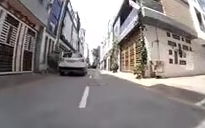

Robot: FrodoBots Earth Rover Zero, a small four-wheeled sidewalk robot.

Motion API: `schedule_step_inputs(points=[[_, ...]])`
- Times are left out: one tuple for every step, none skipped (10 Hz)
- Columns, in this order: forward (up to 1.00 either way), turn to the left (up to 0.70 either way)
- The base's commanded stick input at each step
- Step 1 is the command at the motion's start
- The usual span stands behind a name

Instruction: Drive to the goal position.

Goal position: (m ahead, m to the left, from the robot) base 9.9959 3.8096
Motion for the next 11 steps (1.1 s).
schedule_step_inputs(points=[[1.0, 0.01], [1.0, 0.01], [1.0, 0.01], [1.0, 0.01], [1.0, 0.01], [1.0, 0.01], [1.0, 0.01], [1.0, 0.01], [1.0, 0.01], [1.0, 0.01], [1.0, 0.2]])
